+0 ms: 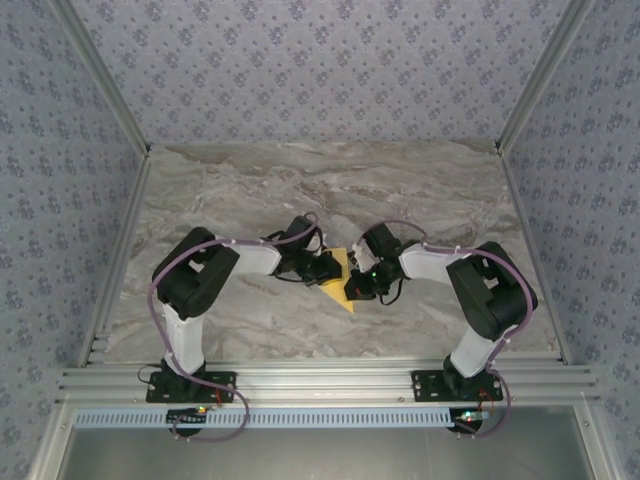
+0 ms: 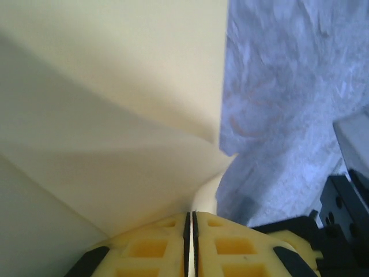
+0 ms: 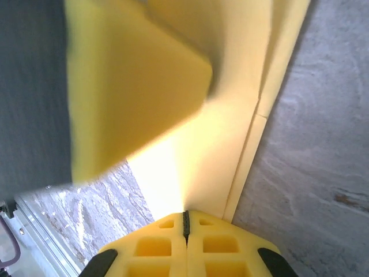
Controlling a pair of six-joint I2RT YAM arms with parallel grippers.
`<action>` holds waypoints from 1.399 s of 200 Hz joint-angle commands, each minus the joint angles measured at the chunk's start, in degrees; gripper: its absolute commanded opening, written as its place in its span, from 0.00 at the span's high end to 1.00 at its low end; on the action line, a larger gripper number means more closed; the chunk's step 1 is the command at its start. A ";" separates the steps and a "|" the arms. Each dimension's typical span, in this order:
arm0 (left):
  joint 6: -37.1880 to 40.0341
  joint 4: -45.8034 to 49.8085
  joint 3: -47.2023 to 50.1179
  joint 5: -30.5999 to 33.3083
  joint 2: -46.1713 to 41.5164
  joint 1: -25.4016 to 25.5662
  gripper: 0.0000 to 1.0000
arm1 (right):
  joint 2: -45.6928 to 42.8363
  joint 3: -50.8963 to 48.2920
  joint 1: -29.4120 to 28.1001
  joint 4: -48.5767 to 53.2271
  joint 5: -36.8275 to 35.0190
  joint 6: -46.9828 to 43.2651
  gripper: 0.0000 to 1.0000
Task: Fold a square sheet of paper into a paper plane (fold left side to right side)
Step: Fourth fold the wing at the center of the table.
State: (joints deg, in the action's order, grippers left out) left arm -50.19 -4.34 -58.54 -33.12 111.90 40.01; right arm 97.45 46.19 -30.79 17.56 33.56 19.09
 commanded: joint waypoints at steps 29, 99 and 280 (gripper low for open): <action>8.70 13.42 -7.19 15.53 2.40 -3.66 0.88 | 2.70 -2.69 -0.27 9.12 -10.36 -1.27 1.00; 13.56 17.30 -13.55 19.28 5.50 -7.52 0.88 | 2.44 -3.29 -0.42 8.85 -10.01 -1.33 1.00; 7.19 5.78 2.54 10.11 -18.61 -10.16 0.64 | -16.42 -5.51 0.47 -10.70 -8.52 4.21 0.65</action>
State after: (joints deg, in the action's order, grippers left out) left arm -38.15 7.66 -61.63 -19.35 97.62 27.22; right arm 88.82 41.34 -31.00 9.76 31.14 23.24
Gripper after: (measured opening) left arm 0.336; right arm 0.272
